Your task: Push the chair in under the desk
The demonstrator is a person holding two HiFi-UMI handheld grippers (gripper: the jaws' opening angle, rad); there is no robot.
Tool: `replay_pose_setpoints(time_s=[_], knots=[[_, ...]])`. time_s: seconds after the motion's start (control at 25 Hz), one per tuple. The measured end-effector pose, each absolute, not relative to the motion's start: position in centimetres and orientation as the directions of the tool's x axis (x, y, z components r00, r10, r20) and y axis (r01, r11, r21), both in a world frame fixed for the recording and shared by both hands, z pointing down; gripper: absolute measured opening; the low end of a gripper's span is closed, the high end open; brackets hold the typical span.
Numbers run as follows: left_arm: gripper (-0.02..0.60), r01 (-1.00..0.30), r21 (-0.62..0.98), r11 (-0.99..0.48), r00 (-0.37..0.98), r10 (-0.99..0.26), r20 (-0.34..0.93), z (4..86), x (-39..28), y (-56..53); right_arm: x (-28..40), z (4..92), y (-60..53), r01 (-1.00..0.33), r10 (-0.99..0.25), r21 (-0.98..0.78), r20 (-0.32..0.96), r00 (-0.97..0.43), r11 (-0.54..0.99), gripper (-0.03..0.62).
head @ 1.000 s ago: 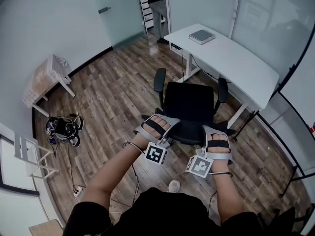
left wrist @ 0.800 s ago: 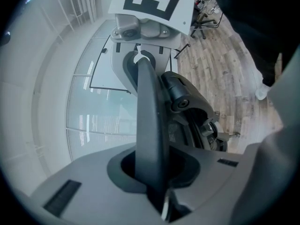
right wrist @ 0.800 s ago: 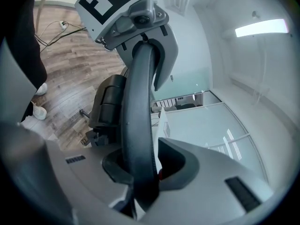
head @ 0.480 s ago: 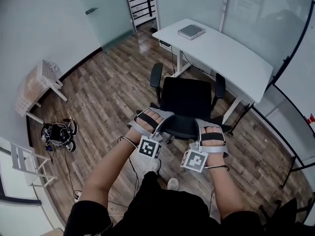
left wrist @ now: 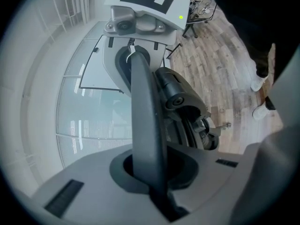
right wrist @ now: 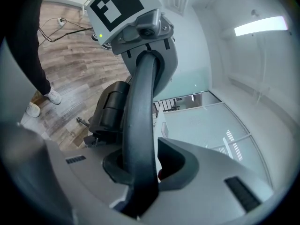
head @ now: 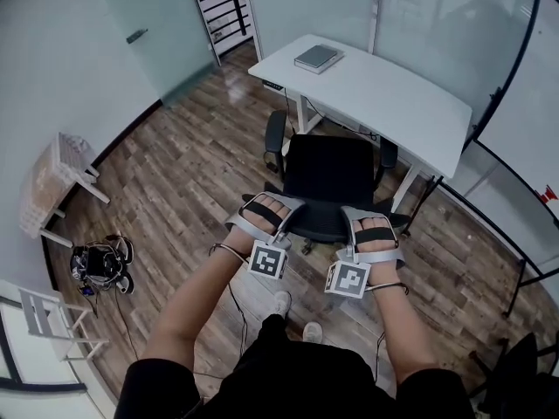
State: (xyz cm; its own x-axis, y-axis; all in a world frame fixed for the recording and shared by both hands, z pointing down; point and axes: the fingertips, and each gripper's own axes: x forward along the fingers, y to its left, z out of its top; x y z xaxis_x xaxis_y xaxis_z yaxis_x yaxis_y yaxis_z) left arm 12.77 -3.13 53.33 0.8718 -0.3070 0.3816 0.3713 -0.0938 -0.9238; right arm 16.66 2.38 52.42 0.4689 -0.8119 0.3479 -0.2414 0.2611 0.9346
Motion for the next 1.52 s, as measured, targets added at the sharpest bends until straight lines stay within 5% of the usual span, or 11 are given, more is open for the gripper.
replay_pose_setpoints(time_s=[0.8,1.52], knots=[[0.038,0.323,-0.947,-0.001,0.938,-0.131,0.32,52.3,19.8,-12.9,21.3,53.0,-7.6,-0.353,-0.715,0.911,0.393,0.578,0.216,0.037],[0.06,0.303,-0.953,0.013,0.953,-0.025,0.303,52.4,26.5,-20.6,28.3,53.6,-15.0,-0.314,-0.617,0.93,0.362,0.699,0.191,0.034]])
